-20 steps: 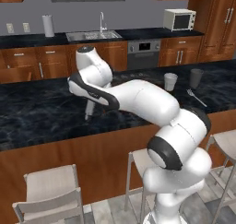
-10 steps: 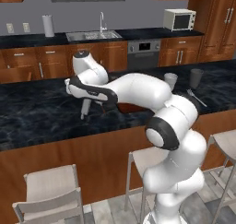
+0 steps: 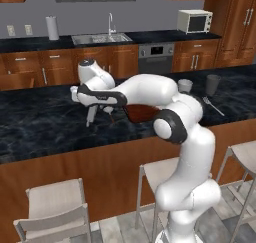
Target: Take the tongs from the drawer on the left and place them on the dining counter next to the tray containing the kebab skewer.
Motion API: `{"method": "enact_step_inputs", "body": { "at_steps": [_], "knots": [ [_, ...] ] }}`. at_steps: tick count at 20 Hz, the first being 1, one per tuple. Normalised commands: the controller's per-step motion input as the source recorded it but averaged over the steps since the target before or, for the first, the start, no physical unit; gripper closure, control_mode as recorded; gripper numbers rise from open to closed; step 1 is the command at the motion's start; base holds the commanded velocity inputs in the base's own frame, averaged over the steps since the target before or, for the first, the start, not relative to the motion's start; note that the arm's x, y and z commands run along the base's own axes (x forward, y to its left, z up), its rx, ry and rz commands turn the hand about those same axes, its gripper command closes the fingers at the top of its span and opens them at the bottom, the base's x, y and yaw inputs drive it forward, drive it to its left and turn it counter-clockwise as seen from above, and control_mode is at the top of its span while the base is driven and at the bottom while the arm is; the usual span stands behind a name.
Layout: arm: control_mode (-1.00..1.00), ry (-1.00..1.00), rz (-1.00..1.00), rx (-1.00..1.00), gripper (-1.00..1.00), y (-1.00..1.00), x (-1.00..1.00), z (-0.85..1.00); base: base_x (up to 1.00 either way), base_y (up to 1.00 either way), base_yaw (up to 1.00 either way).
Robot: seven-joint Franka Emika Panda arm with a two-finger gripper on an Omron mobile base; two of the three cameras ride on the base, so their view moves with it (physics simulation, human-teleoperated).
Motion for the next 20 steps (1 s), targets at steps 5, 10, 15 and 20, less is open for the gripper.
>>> {"method": "enact_step_inputs", "body": {
  "at_steps": [5,10,15,20],
  "knots": [
    [-1.0,0.0,0.0,0.0,1.0,0.0,0.4,-0.26,0.0,0.0,0.0],
    [-1.0,0.0,0.0,0.0,1.0,-0.04,0.29,-0.31,0.0,0.0,0.0],
    [-1.0,0.0,0.0,0.0,1.0,-0.15,0.15,-0.35,0.0,0.0,0.0],
    [-1.0,0.0,0.0,0.0,-1.0,-0.1,0.02,-0.22,0.0,0.0,0.0]
  ]
}}
